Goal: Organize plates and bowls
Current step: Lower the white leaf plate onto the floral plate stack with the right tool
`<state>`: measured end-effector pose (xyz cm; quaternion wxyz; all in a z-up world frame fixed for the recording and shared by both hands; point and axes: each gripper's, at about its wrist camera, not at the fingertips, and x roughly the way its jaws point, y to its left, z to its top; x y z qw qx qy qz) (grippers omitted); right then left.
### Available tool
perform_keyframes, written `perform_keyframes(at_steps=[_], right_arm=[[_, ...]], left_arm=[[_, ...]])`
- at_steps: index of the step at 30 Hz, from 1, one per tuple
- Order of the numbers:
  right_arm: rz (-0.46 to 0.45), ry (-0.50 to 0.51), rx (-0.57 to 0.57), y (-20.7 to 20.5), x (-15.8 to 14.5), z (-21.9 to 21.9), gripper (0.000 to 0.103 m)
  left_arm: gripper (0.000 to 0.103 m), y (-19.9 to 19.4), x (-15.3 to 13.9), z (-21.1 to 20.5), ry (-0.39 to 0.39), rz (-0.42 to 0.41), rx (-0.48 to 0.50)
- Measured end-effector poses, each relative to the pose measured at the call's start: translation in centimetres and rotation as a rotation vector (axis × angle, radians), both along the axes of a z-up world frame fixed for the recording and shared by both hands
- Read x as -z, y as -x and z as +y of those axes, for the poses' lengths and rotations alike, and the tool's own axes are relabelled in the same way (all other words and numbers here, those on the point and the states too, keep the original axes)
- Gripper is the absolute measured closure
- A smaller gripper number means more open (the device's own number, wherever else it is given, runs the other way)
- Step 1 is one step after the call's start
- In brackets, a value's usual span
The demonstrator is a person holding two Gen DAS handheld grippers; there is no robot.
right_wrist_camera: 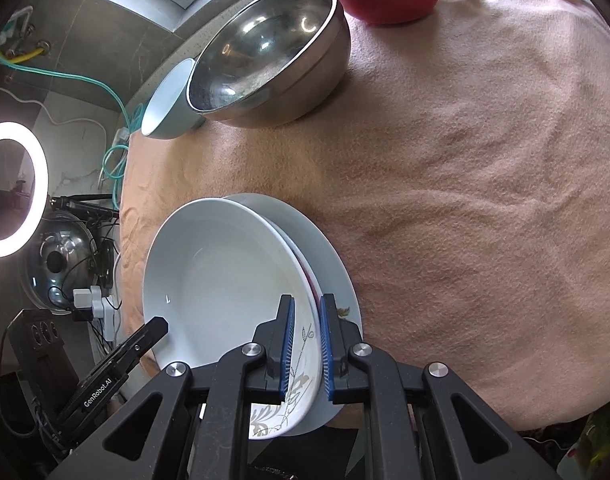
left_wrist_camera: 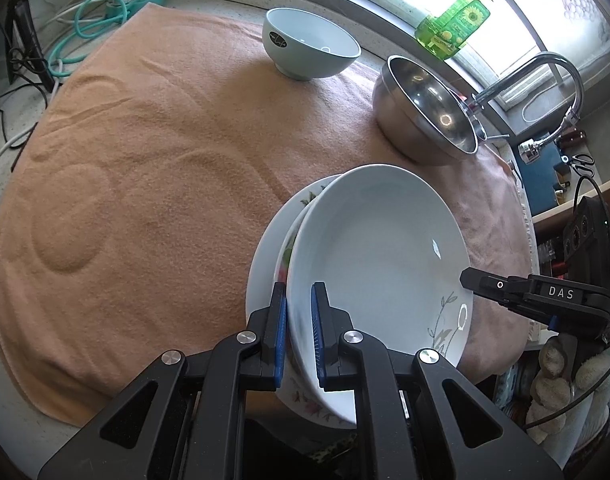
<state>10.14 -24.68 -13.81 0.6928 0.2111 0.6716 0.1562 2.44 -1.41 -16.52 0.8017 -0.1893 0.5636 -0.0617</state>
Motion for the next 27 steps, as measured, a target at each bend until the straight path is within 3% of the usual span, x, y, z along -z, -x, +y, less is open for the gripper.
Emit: perform_keyframes(at_steps=[27], right_arm=[[-0.007,0.017,-0.028,0.1,0.0,0.4,0.092]], left_arm=[[0.091,-0.2,-0.4,-1.2,-0.122,-0.013,0.086]])
